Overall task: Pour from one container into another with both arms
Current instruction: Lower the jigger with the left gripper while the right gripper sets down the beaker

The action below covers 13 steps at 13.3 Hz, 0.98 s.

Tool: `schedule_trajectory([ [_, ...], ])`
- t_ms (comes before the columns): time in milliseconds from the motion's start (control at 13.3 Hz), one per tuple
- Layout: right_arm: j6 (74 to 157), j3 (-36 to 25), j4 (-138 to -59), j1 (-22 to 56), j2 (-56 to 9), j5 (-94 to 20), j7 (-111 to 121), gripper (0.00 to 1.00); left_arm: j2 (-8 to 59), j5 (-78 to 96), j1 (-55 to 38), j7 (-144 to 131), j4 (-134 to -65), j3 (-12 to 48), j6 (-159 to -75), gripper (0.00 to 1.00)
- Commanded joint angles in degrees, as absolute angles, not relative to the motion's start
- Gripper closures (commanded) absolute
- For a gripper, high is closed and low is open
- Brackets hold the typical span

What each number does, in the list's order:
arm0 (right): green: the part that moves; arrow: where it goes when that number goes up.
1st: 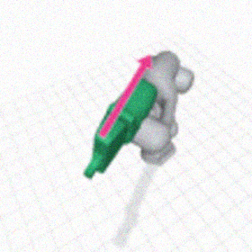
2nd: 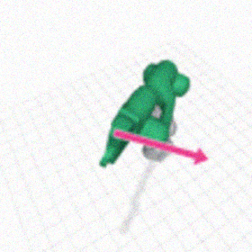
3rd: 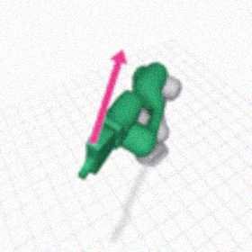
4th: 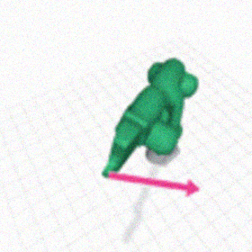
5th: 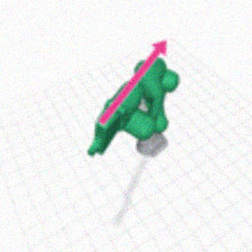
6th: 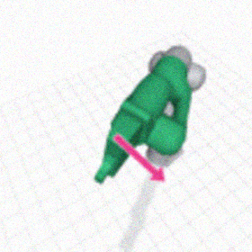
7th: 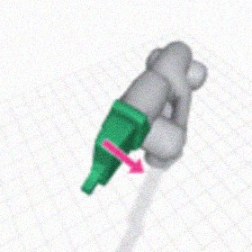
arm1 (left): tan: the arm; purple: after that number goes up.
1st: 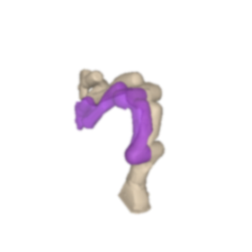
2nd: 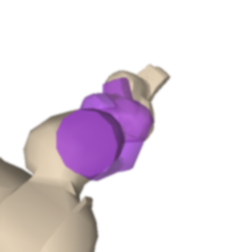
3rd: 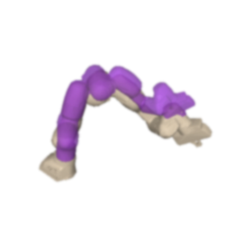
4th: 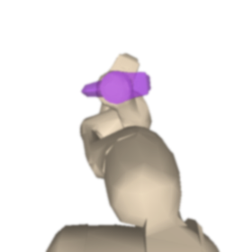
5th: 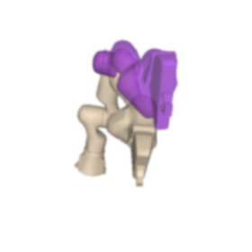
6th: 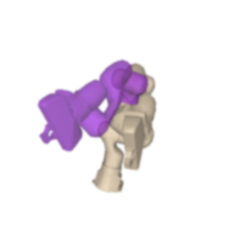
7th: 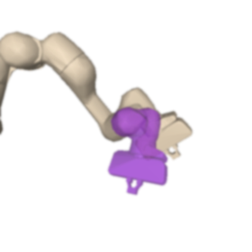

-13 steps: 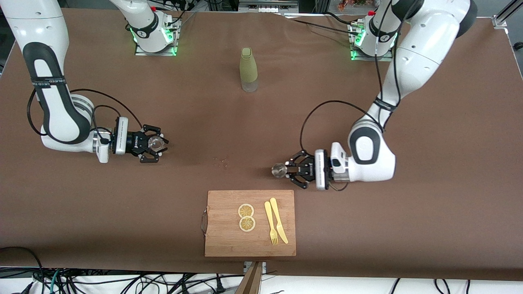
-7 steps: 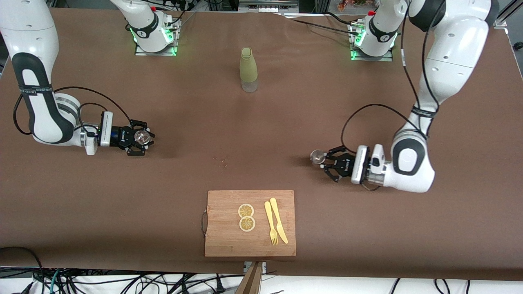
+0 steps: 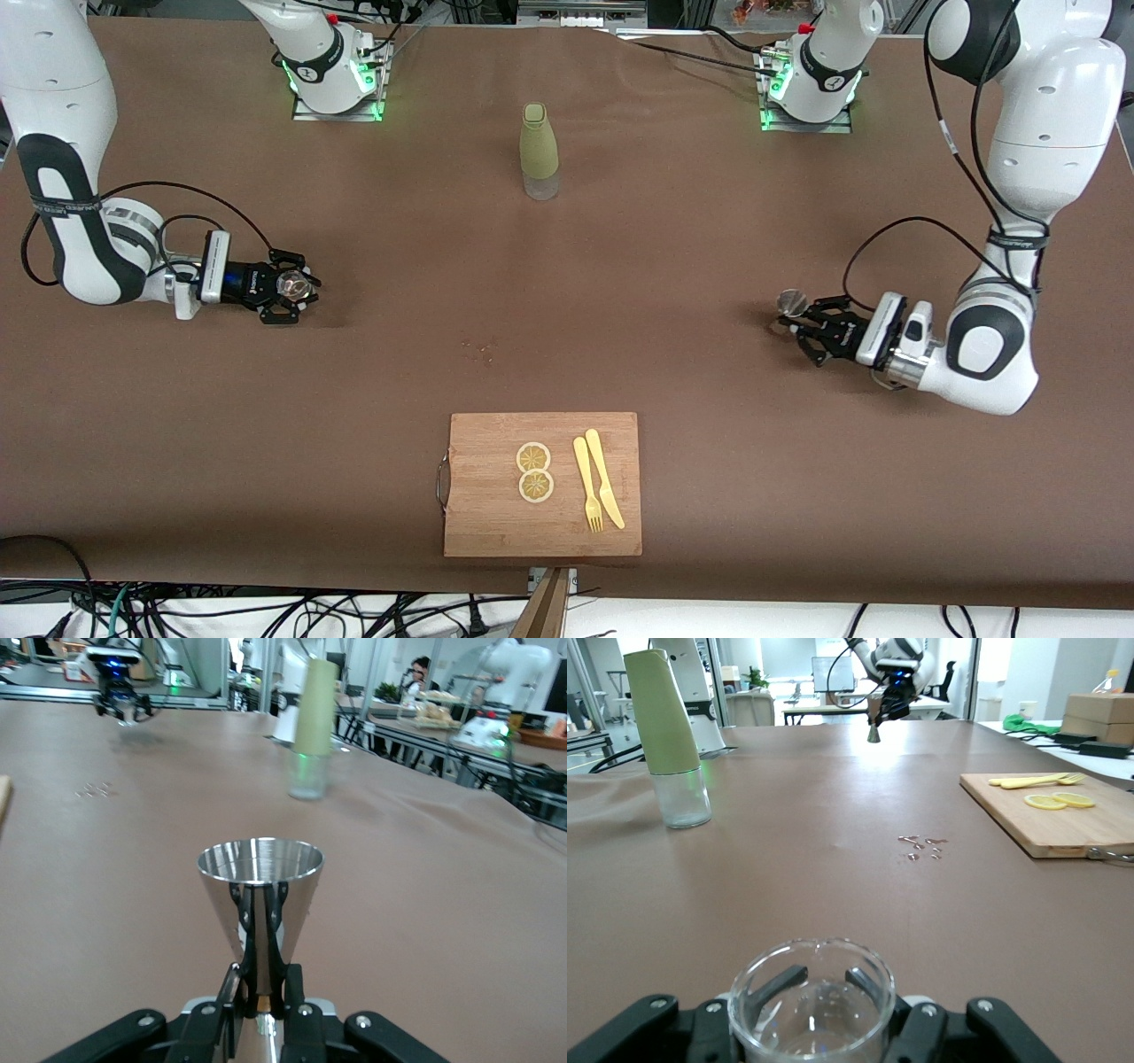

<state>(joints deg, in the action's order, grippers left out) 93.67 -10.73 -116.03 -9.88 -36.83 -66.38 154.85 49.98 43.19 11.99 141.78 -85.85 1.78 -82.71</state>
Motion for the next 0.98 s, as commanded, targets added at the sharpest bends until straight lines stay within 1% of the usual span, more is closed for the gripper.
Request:
schedule_trajectory([
  [0,91.32,-12.21,-116.46,-10.63,-37.26,-67.94,157.14,0.68,50.62,40.52,12.39,147.81,-86.13,-0.87,-79.46,1.0],
  [150,91.32,-13.01,-116.37,-10.98,-38.14,-67.94,158.2,0.68,51.85,39.99,12.74,152.12,-86.04,-2.28,-78.23,1.0],
  [451,91.32,-13.36,-116.02,-11.07,-40.69,-71.36,161.54,0.68,54.93,40.34,12.74,159.6,-85.52,-2.99,-77.43,1.0],
  [826,91.41,-13.36,-115.05,-10.99,-42.54,-73.56,163.38,0.68,55.19,40.52,13.09,159.87,-85.34,-4.39,-76.47,1.0],
  [901,91.58,-13.36,-114.87,-10.9,-42.97,-74.09,163.48,0.67,55.2,40.34,13.1,159.87,-85.25,-4.66,-76.46,0.97],
])
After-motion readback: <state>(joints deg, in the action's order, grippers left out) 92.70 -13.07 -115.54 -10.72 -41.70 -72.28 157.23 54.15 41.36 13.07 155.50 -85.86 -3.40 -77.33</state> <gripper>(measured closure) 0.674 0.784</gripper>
